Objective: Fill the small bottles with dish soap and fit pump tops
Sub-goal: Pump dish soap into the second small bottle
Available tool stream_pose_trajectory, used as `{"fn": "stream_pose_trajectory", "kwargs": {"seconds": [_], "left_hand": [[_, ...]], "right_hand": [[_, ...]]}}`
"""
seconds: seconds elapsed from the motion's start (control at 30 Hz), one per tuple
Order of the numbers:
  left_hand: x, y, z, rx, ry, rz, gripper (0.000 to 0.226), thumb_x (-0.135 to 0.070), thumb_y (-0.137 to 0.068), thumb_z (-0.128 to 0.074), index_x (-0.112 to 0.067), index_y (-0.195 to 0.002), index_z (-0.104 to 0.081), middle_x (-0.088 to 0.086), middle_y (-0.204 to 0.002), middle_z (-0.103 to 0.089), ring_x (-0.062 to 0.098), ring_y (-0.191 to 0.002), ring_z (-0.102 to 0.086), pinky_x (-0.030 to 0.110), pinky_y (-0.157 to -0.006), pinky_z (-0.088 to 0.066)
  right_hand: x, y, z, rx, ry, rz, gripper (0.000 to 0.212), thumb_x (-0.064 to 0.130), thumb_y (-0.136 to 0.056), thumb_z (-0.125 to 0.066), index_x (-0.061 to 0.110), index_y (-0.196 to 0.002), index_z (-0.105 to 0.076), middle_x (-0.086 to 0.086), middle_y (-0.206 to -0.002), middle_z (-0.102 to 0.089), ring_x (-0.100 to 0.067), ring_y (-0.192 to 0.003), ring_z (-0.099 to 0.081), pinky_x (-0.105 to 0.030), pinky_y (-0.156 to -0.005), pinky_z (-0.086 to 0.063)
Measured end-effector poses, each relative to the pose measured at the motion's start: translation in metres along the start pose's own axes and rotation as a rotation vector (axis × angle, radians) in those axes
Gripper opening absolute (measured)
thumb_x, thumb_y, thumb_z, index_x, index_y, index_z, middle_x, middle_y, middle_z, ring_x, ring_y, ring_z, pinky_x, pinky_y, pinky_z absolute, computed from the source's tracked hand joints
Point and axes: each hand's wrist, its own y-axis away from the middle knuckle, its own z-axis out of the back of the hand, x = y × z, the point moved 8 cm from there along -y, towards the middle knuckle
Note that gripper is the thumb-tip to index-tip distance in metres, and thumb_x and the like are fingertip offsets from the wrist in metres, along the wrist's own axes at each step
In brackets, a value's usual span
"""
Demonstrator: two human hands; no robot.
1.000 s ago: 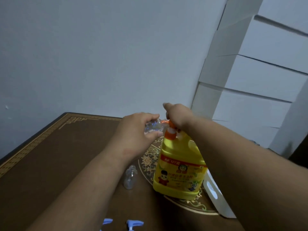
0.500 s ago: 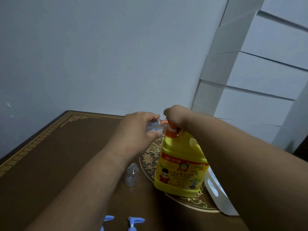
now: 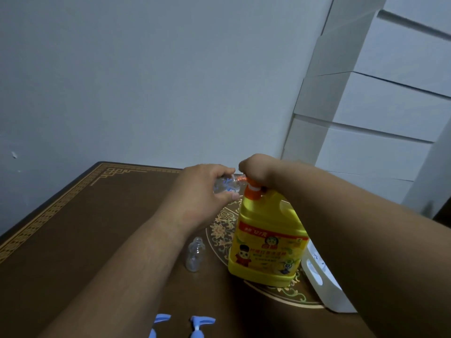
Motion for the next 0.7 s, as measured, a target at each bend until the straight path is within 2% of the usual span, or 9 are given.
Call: {"fn": "stream_pose_trajectory", "kwargs": {"seconds": [0.07, 0.17, 0.2, 0.3, 0.37, 0.47, 0.5, 0.63, 0.7], "left_hand": [[0.002, 0.0, -0.001, 0.006, -0.007, 0.005, 0.059, -0.042, -0.083, -0.086, -0.033, -0.138, -0.068, -0.014, -0.135, -0.07, 0.006, -0.123, -0.064, 0.028, -0.107, -0.049], [0.001, -0.001, 0.0, -0.014, 0.015, 0.003, 0.058, -0.042, -0.083, -0.086, -0.033, -0.138, -0.068, -0.015, -0.134, -0.071, 0.003, -0.119, -0.064, 0.022, -0.102, -0.047], [0.001, -0.001, 0.001, -0.023, 0.03, 0.006, 0.058, -0.042, -0.083, -0.086, -0.033, -0.137, -0.069, -0.015, -0.132, -0.071, 0.002, -0.117, -0.064, 0.019, -0.099, -0.046], [-0.002, -0.001, 0.004, -0.055, 0.06, 0.004, 0.057, -0.042, -0.082, -0.087, -0.032, -0.136, -0.07, -0.015, -0.13, -0.072, 0.002, -0.117, -0.065, 0.019, -0.099, -0.046], [-0.004, -0.001, 0.004, -0.06, 0.051, -0.002, 0.057, -0.042, -0.082, -0.086, -0.032, -0.136, -0.069, -0.014, -0.132, -0.072, 0.003, -0.119, -0.065, 0.02, -0.102, -0.046], [-0.004, 0.0, 0.002, -0.047, 0.013, -0.011, 0.058, -0.042, -0.083, -0.086, -0.031, -0.137, -0.069, -0.012, -0.134, -0.072, 0.005, -0.119, -0.065, 0.021, -0.102, -0.047], [-0.004, 0.0, 0.001, -0.036, -0.006, -0.012, 0.058, -0.042, -0.083, -0.086, -0.03, -0.137, -0.069, -0.011, -0.133, -0.072, 0.005, -0.118, -0.065, 0.02, -0.1, -0.046], [-0.001, 0.001, -0.002, -0.007, -0.036, -0.001, 0.056, -0.041, -0.083, -0.086, -0.031, -0.136, -0.069, -0.011, -0.134, -0.072, 0.007, -0.119, -0.065, 0.019, -0.098, -0.044], [0.0, 0.0, -0.001, -0.006, -0.02, 0.008, 0.056, -0.042, -0.083, -0.086, -0.032, -0.135, -0.07, -0.012, -0.132, -0.072, 0.004, -0.116, -0.065, 0.017, -0.096, -0.043]], "right_hand": [[0.001, -0.001, -0.002, 0.019, 0.041, 0.006, 0.013, -0.004, -0.088, -0.061, 0.004, -0.087, -0.051, -0.022, -0.098, -0.056, -0.038, -0.085, -0.061, -0.035, -0.068, -0.051], [-0.004, -0.001, 0.003, -0.037, -0.146, 0.003, 0.019, 0.003, -0.096, -0.056, -0.001, -0.115, -0.058, -0.026, -0.112, -0.061, -0.044, -0.098, -0.067, -0.049, -0.084, -0.06], [-0.004, 0.0, 0.006, -0.062, -0.207, 0.036, 0.015, 0.009, -0.102, -0.051, 0.0, -0.111, -0.06, -0.026, -0.106, -0.062, -0.043, -0.093, -0.068, -0.051, -0.081, -0.06], [-0.012, 0.007, 0.009, -0.095, -0.48, -0.006, 0.046, 0.041, -0.108, -0.041, 0.009, -0.077, -0.054, -0.017, -0.066, -0.056, -0.029, -0.057, -0.054, -0.035, -0.057, -0.048], [-0.013, 0.008, 0.007, -0.099, -0.501, -0.023, 0.051, 0.049, -0.107, -0.041, 0.009, -0.079, -0.054, -0.014, -0.064, -0.055, -0.03, -0.056, -0.054, -0.032, -0.055, -0.047], [-0.008, 0.0, 0.008, -0.117, -0.304, 0.015, 0.026, 0.021, -0.107, -0.051, 0.003, -0.122, -0.06, -0.02, -0.109, -0.065, -0.041, -0.09, -0.07, -0.046, -0.071, -0.059], [-0.011, -0.005, 0.009, -0.119, -0.276, -0.037, 0.031, 0.01, -0.103, -0.053, 0.002, -0.132, -0.056, -0.02, -0.125, -0.063, -0.042, -0.103, -0.068, -0.046, -0.08, -0.059], [-0.001, 0.003, 0.007, -0.074, -0.017, -0.03, 0.046, 0.002, -0.095, -0.06, 0.001, -0.14, -0.052, -0.02, -0.136, -0.059, -0.036, -0.116, -0.06, -0.034, -0.085, -0.05], [-0.005, 0.0, 0.006, -0.068, -0.019, -0.034, 0.042, 0.002, -0.098, -0.053, 0.001, -0.14, -0.052, -0.022, -0.138, -0.057, -0.04, -0.121, -0.059, -0.041, -0.097, -0.053]]}}
